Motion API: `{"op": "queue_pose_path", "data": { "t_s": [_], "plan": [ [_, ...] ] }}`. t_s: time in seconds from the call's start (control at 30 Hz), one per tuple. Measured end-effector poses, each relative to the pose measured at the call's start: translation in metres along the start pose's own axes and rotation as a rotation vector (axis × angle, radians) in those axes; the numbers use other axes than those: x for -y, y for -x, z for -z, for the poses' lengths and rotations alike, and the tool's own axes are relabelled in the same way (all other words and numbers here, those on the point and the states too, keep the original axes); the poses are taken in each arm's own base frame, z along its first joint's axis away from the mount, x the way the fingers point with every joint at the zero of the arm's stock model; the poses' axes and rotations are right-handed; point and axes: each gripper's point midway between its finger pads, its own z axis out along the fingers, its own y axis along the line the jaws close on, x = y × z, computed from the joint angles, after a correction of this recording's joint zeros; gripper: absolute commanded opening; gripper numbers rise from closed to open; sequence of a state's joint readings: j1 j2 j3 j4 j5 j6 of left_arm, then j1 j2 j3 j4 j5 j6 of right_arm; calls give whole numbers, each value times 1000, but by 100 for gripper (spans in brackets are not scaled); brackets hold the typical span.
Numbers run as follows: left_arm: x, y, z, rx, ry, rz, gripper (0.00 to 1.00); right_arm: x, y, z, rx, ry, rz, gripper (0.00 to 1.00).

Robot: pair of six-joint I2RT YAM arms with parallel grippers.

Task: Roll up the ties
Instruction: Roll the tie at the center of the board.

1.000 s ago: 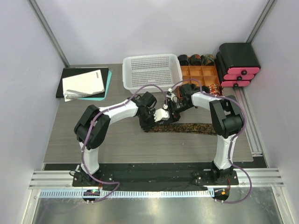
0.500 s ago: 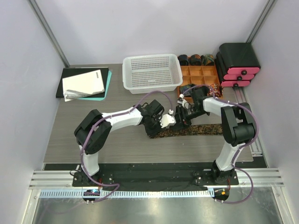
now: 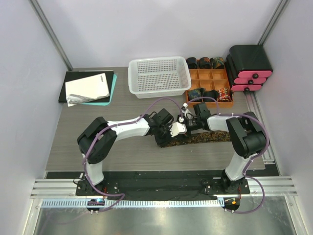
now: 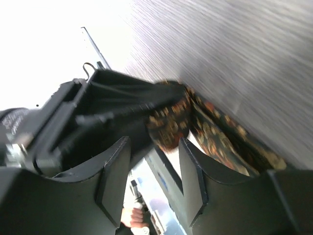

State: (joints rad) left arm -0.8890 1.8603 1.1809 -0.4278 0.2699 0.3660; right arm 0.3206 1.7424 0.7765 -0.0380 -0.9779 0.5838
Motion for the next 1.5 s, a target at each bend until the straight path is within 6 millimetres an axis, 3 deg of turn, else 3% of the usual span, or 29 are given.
{"op": "queue_pose_path", "data": {
  "t_s": [0.3, 0.43, 0.53, 0.6, 0.73, 0.93, 1.1, 1.5],
  "plan": [
    [3, 3, -3, 10, 2, -13, 41, 4, -4, -20, -29, -8, 7, 46],
    [3, 4, -4, 16, 5, -21, 42, 6, -7, -22, -36, -19, 33, 21],
    [4, 5, -4, 19, 5, -25, 45, 8, -8, -22, -37, -24, 49, 6],
    [4, 5, -5, 19, 6, -26, 49, 10, -9, -22, -40, -26, 55, 1],
    [8, 4, -2, 39, -19, -11, 66, 15, -8, -23, -46, -28, 50, 1],
    [16, -16, 16, 122, -45, 80, 74, 25, -7, -19, -63, -15, 33, 1],
    [17, -26, 28, 206, -15, 125, 76, 34, -7, -14, -69, -6, 17, 1],
    [6, 1, 9, 375, 9, 60, 71, 41, -9, -15, -114, 57, -18, 1]
  ]
}}
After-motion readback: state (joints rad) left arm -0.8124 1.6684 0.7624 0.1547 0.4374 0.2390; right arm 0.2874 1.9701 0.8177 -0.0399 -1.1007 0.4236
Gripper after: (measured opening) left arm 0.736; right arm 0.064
